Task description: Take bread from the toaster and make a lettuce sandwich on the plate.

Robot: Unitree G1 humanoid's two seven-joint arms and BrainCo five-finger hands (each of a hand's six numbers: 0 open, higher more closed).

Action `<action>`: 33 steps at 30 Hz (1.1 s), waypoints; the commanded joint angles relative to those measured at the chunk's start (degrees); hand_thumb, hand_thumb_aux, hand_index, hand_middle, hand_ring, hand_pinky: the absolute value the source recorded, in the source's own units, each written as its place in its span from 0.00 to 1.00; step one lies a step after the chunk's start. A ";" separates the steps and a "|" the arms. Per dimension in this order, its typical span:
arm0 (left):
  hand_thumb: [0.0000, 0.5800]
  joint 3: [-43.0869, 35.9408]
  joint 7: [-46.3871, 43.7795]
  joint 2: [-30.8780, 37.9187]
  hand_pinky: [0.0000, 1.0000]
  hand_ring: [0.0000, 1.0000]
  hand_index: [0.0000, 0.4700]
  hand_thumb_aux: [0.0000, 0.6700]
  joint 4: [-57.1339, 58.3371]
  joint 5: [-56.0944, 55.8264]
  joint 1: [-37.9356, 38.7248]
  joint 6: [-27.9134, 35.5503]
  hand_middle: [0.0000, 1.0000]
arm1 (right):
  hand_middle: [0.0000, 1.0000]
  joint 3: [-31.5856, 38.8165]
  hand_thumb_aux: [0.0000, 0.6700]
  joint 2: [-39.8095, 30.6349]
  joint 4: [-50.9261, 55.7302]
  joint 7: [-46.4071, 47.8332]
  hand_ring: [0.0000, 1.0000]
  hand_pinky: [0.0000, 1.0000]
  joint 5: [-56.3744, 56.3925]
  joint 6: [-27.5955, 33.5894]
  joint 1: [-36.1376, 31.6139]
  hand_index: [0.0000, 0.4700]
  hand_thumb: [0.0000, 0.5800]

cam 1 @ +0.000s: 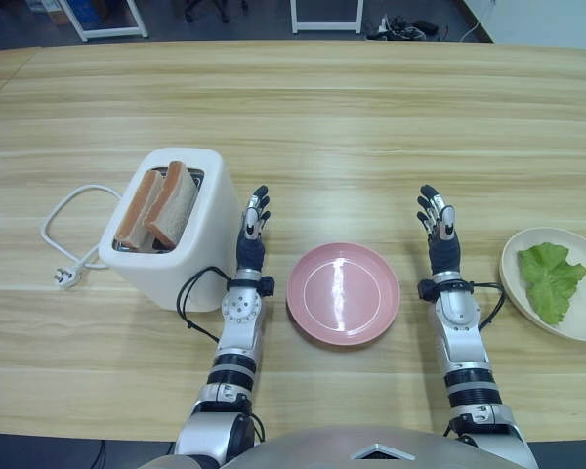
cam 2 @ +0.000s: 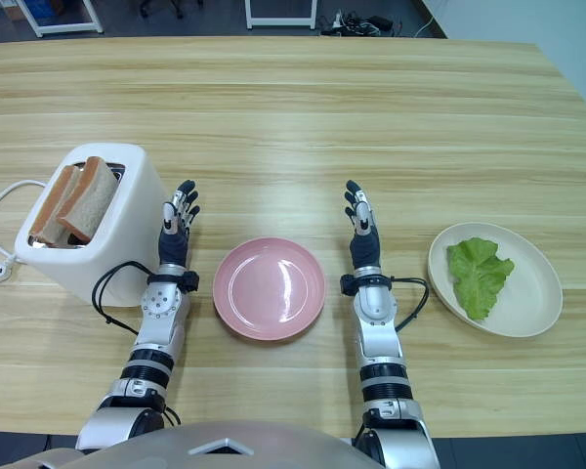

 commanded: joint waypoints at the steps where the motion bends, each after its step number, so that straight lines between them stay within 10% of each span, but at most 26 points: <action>1: 0.00 -0.81 0.73 0.23 0.00 0.00 0.00 0.00 0.89 1.48 -0.66 1.50 0.00 | 0.00 -0.47 0.00 -0.24 0.80 -0.24 0.00 0.00 0.26 0.93 -0.40 0.00 0.00; 11: 0.00 -1.39 0.65 0.74 0.00 0.00 0.00 0.00 -0.82 2.58 -0.04 0.72 0.00 | 0.00 -0.57 0.00 -0.20 2.02 -0.37 0.00 0.00 0.01 1.32 -0.95 0.00 0.00; 18: 0.00 -11.41 -13.40 8.11 0.00 0.00 0.00 0.00 -57.24 -18.50 12.90 10.31 0.00 | 0.00 -0.44 0.00 0.47 6.88 -1.19 0.00 0.00 -0.55 0.79 -2.56 0.00 0.00; 23: 0.00 -3.19 -14.00 15.06 0.00 0.00 0.00 0.00 -74.71 -33.89 12.77 11.37 0.00 | 0.00 -0.24 0.00 0.85 9.43 -1.88 0.00 0.00 -0.97 0.35 -3.39 0.00 0.00; 33: 0.00 15.13 -0.87 21.27 0.00 0.00 0.00 0.00 -59.65 8.84 15.12 17.06 0.00 | 0.00 0.63 0.00 1.38 12.16 -3.23 0.00 0.00 -1.65 -0.82 -3.81 0.00 0.00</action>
